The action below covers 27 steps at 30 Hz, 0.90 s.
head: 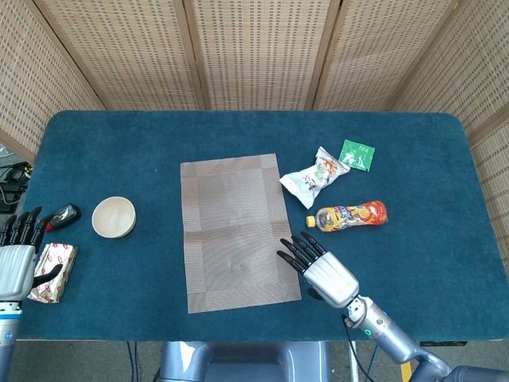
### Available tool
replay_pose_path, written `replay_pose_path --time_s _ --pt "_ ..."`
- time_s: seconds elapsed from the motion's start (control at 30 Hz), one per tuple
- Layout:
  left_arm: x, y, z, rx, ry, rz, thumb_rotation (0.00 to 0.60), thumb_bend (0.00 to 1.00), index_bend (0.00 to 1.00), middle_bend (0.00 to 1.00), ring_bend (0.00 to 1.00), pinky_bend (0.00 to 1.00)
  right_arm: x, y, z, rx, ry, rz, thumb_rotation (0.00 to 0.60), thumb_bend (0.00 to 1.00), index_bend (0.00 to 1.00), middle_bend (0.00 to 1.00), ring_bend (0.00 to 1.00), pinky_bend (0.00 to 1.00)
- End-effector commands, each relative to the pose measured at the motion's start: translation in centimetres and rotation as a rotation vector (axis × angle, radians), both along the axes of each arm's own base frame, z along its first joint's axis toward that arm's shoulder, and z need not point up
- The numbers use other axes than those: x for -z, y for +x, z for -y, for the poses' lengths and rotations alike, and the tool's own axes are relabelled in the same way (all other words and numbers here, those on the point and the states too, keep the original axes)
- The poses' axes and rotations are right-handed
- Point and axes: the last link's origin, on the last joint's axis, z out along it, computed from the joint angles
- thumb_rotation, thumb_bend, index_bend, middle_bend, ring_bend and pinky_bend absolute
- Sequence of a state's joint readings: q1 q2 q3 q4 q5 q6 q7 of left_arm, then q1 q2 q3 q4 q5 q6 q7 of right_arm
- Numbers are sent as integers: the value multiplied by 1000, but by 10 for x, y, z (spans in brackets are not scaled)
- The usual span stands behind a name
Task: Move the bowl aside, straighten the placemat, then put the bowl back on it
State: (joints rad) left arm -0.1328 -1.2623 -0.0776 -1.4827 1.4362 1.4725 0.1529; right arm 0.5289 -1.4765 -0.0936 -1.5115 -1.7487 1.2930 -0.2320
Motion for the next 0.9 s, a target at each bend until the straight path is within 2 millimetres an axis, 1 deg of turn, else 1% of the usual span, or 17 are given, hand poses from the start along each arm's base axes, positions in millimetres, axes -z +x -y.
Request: replay_pose_path --time_s 0.03,0.13,0.23,0.47,0.9 --pt "2 -2 -1 -5 -4 0 600 162 95 0 0 0 17 1 -12 3 51 13 600 10 112 0 0 0" --pt "1 -2 -2 -4 0 1 600 162 95 0 0 0 30 3 -17 2 74 14 600 10 112 0 0 0" --pt "1 -2 -2 -4 3 5 600 162 95 0 0 0 36 3 -18 9 87 11 600 10 112 0 0 0" --pt "2 -6 -5 -16 -1 3 600 161 96 0 0 0 44 -3 -15 66 93 19 600 10 112 0 0 0" --pt "3 -6 -5 -15 3 1 600 161 96 0 0 0 59 -5 -14 103 104 13 600 10 112 0 0 0"
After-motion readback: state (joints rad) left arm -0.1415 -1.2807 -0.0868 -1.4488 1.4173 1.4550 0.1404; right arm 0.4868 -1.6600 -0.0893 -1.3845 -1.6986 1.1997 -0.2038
